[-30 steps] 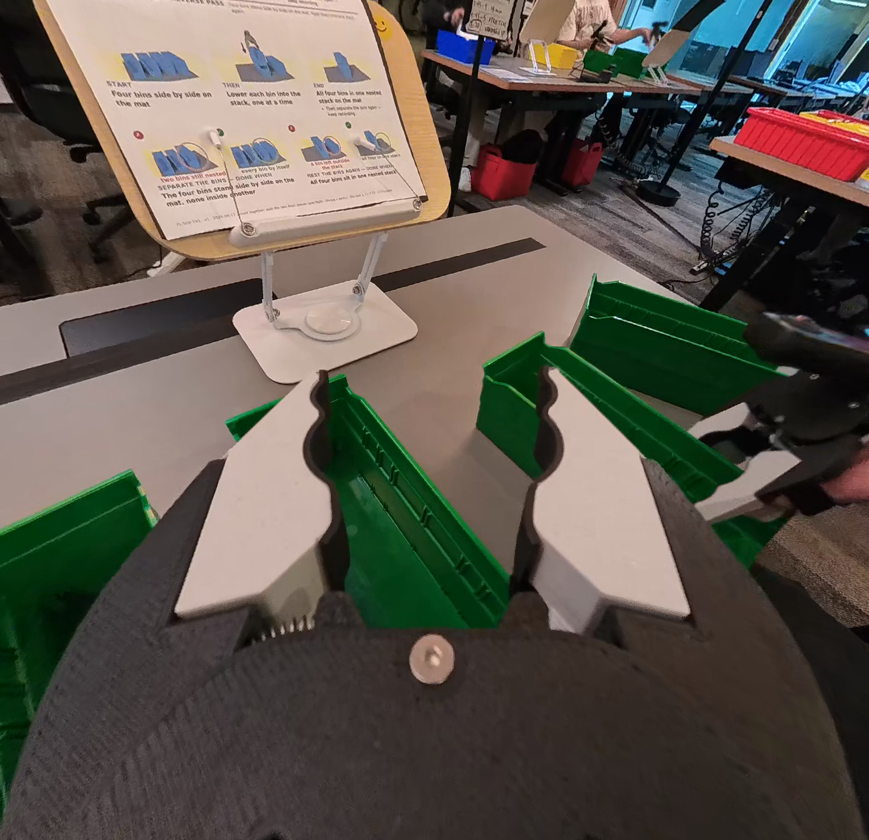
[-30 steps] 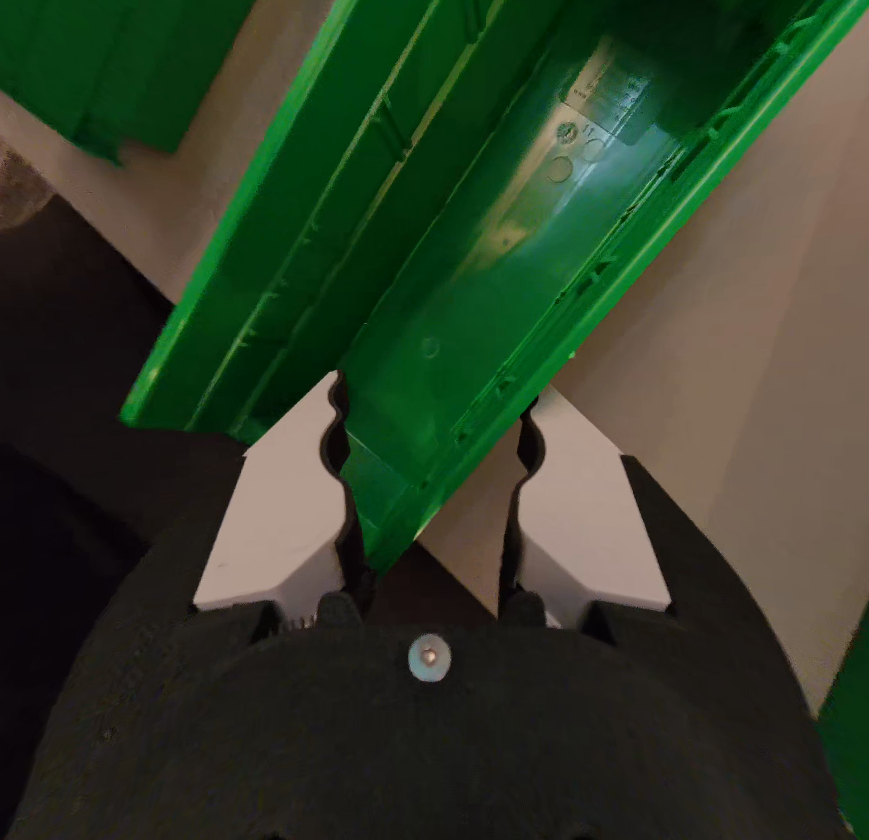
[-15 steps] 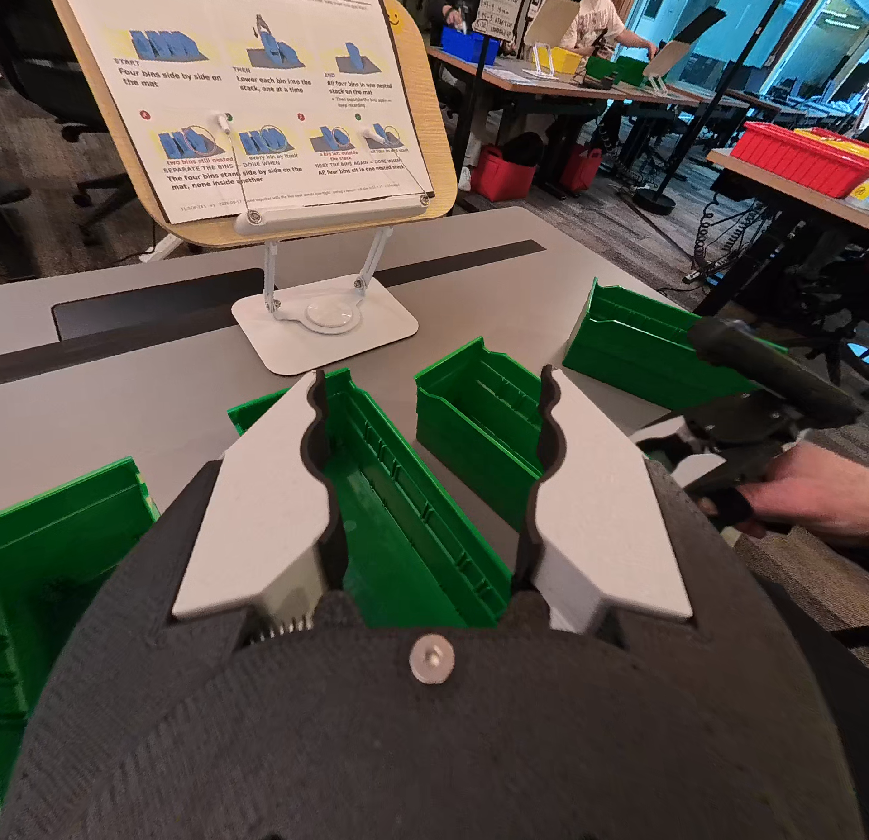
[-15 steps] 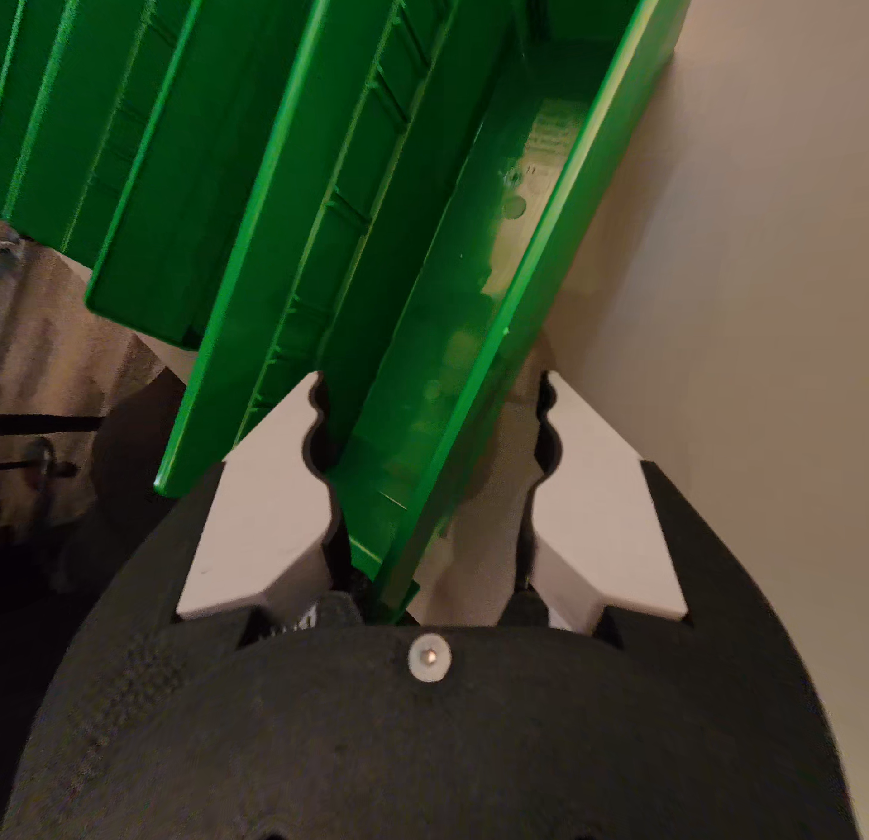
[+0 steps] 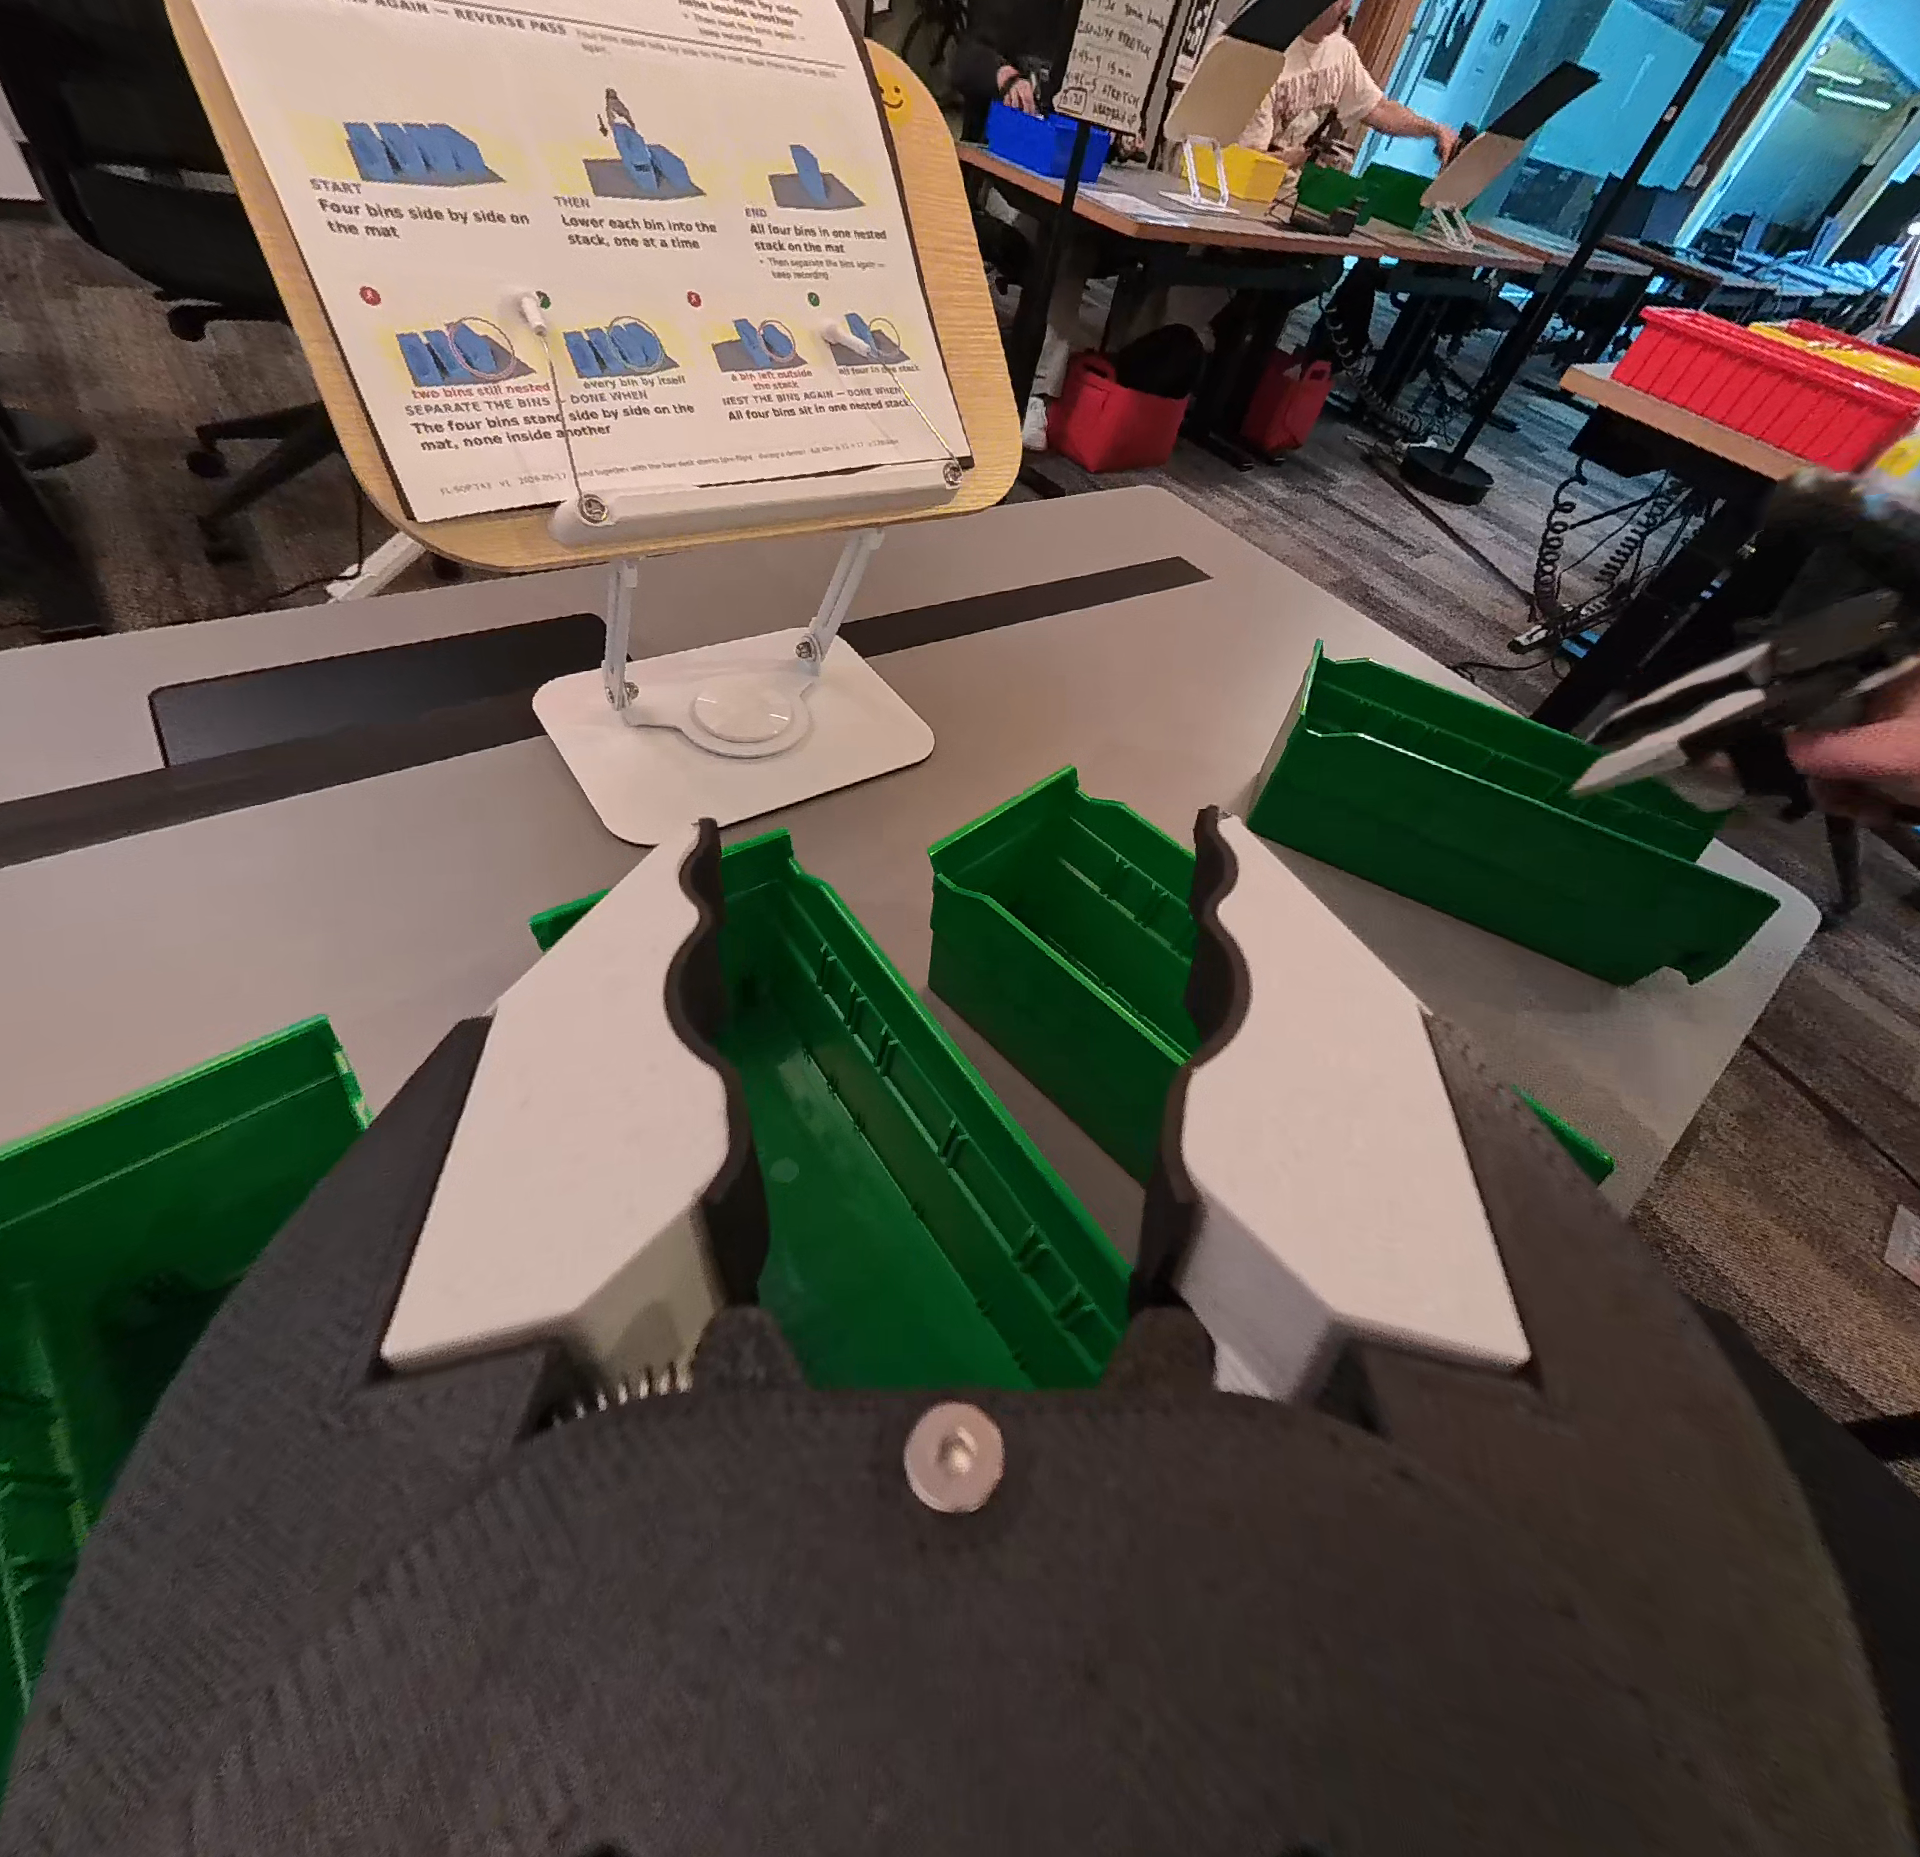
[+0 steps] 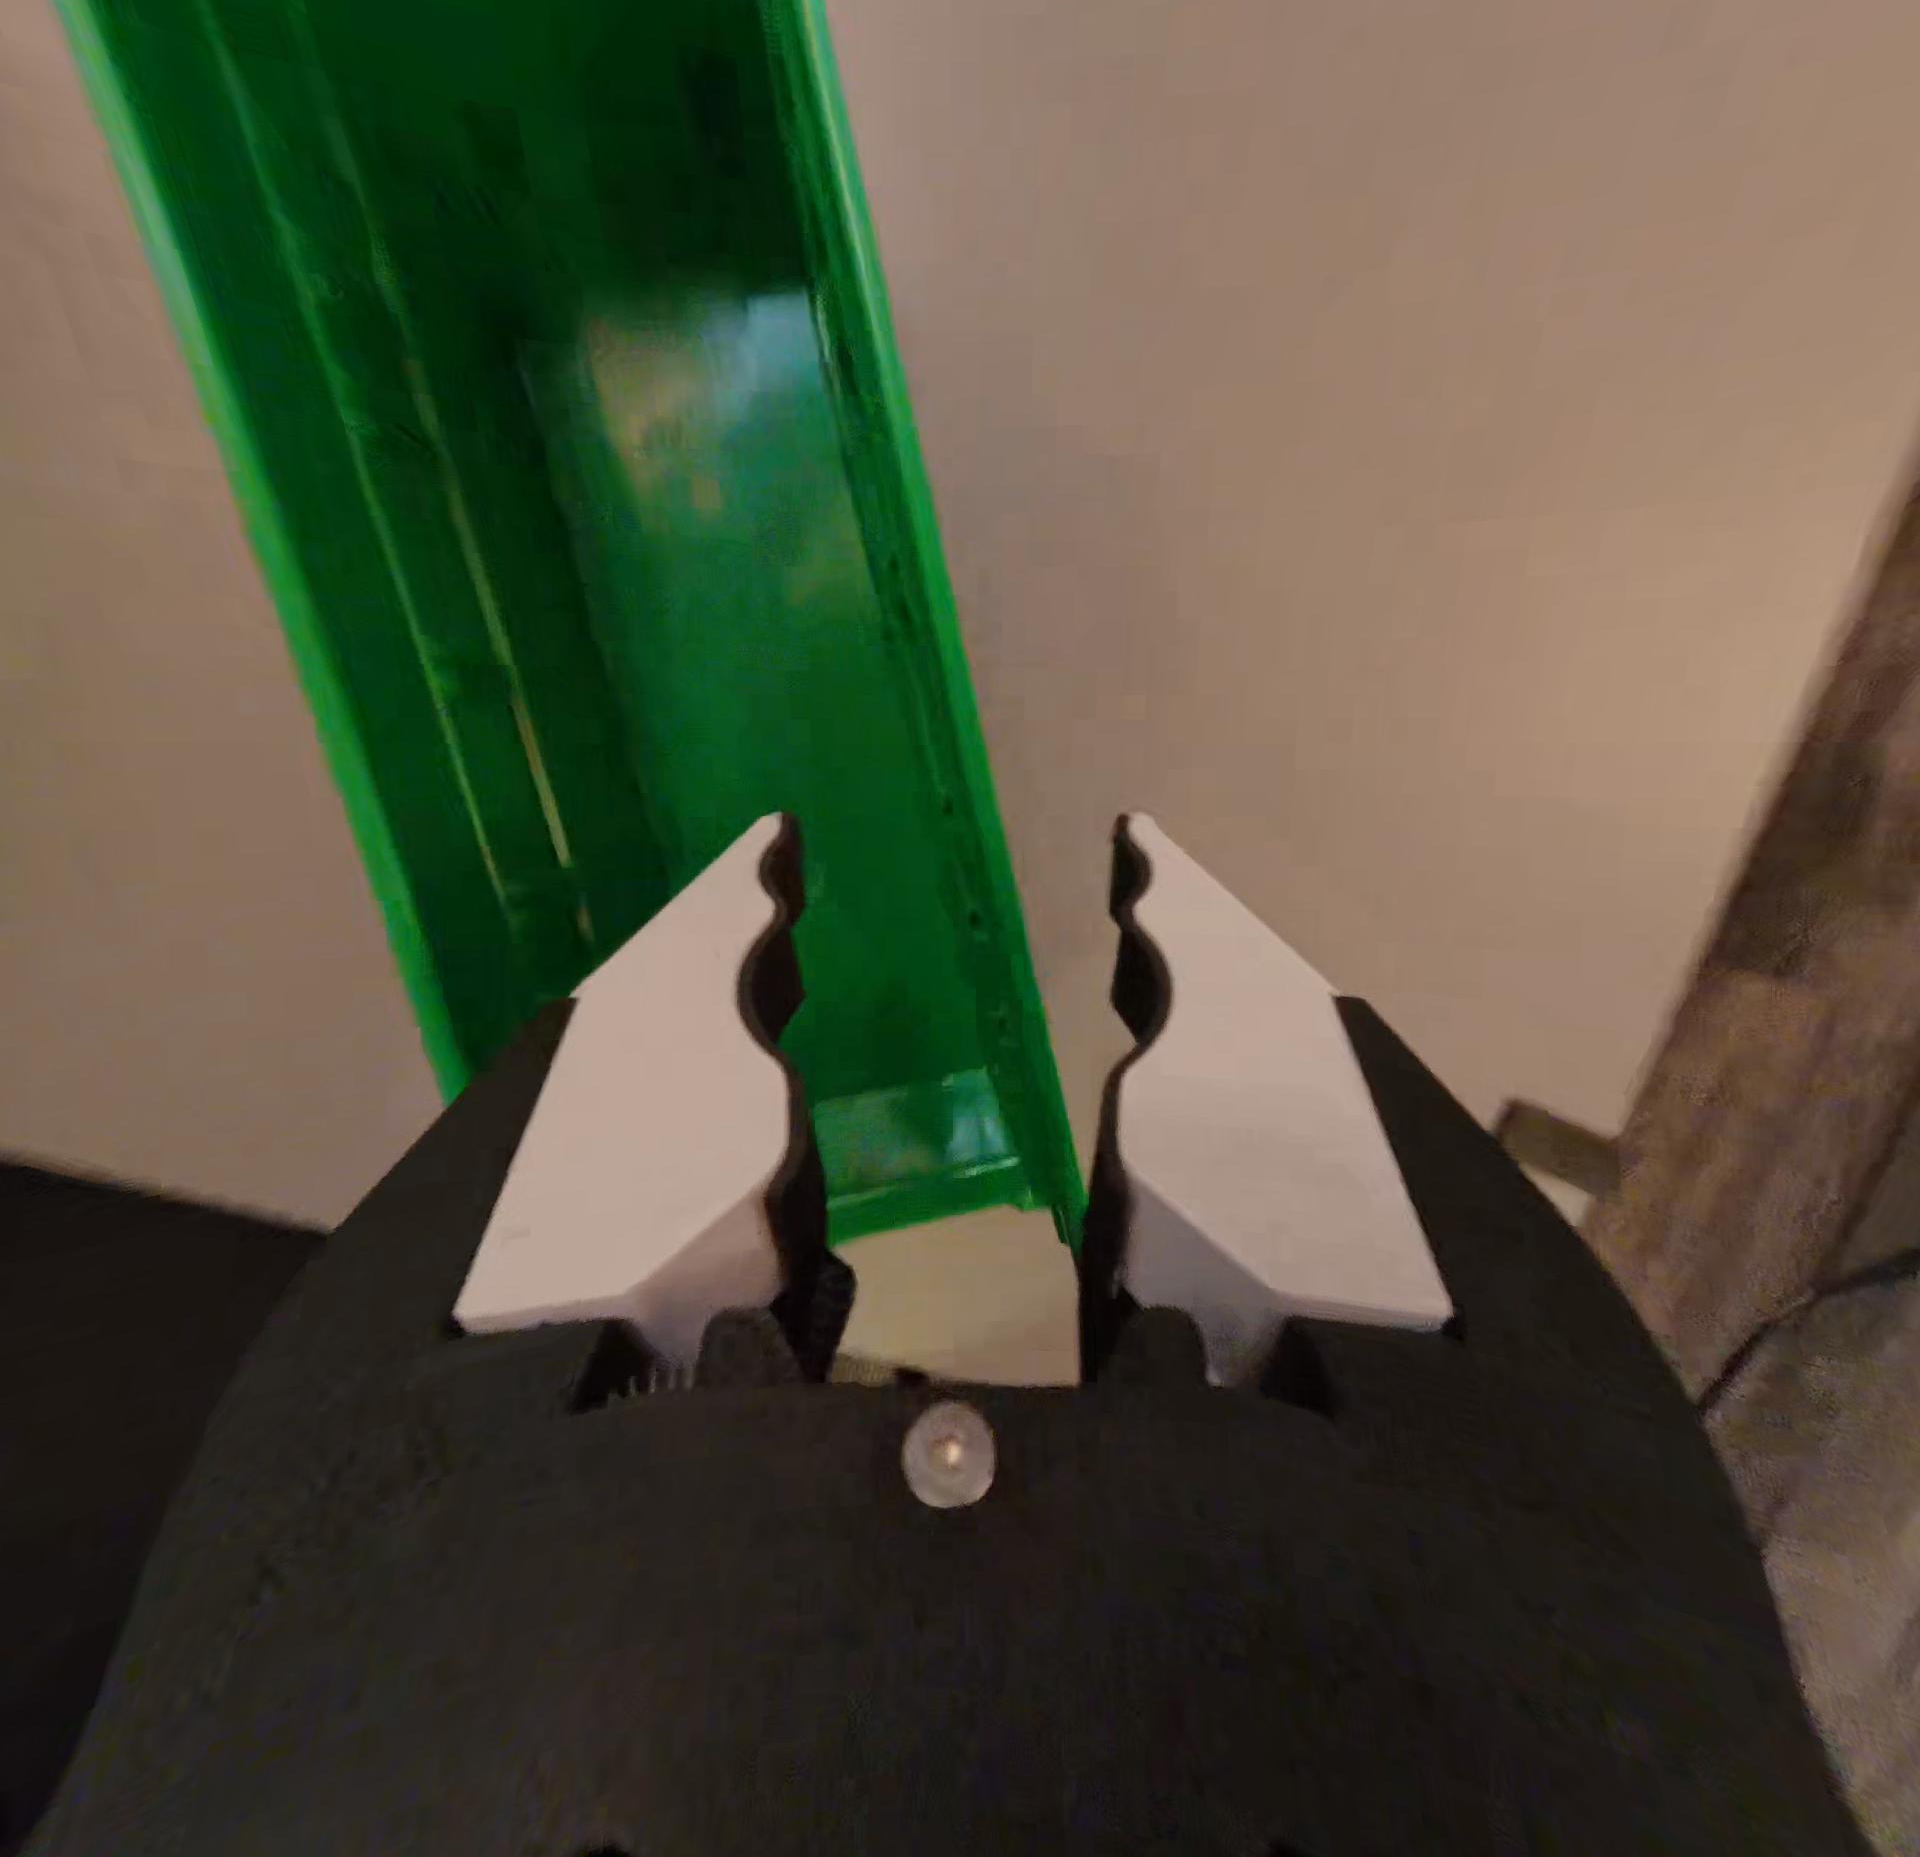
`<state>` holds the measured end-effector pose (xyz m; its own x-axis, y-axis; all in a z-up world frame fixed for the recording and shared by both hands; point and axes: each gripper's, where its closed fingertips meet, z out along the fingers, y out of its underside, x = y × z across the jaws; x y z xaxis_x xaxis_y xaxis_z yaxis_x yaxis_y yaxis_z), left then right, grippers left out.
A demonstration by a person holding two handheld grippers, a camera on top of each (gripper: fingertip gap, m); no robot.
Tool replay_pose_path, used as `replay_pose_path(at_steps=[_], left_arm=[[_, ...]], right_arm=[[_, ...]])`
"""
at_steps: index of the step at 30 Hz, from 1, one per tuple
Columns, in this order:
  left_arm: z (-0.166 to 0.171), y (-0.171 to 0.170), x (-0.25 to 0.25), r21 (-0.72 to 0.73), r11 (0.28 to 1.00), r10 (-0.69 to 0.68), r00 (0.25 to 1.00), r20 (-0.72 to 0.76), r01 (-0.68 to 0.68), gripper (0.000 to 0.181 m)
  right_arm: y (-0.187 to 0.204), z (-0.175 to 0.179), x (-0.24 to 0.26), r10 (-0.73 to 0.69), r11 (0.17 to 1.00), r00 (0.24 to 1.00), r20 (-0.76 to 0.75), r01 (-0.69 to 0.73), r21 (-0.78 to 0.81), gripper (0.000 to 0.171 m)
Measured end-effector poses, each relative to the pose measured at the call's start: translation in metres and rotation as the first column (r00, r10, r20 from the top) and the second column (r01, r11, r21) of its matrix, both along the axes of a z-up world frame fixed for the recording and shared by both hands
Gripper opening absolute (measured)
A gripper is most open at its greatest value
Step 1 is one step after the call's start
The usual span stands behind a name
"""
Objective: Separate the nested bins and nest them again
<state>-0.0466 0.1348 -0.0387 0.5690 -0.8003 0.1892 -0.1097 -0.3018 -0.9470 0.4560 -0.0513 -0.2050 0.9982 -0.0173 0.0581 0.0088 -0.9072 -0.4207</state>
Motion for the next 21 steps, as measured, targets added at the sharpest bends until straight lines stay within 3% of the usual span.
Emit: replay_pose_path(at_steps=[2, 4, 9, 15, 21], left_arm=[[0.0, -0.001, 0.001, 0.001, 1.0, -0.001, 1.0, -0.005, 0.001, 0.089], [0.0, 0.0, 0.001, 0.002, 1.0, 0.001, 1.0, -0.009, -0.001, 0.089], [-0.003, -0.003, 0.006, -0.026, 0.999, -0.019, 1.0, 0.007, 0.019, 0.088], [-0.015, -0.008, 0.018, -0.036, 0.998, -0.05, 0.998, -0.024, 0.049, 0.088], [-0.016, -0.011, 0.015, -0.066, 0.995, -0.08, 0.996, -0.041, 0.078, 0.086]], right_arm=[[-0.019, -0.027, 0.001, 0.004, 0.991, 0.995, -0.095, -0.017, -0.136, 0.034], [-0.031, -0.038, -0.001, 0.01, 0.982, 0.995, -0.099, -0.028, -0.187, 0.011], [-0.042, -0.039, -0.043, -0.054, 0.99, 0.97, -0.238, 0.02, -0.143, 0.02], [-0.04, -0.042, -0.091, -0.027, 0.998, 0.978, -0.209, 0.013, -0.067, 0.026], [-0.039, -0.044, -0.126, -0.016, 0.998, 0.971, -0.239, 0.003, -0.056, 0.022]])
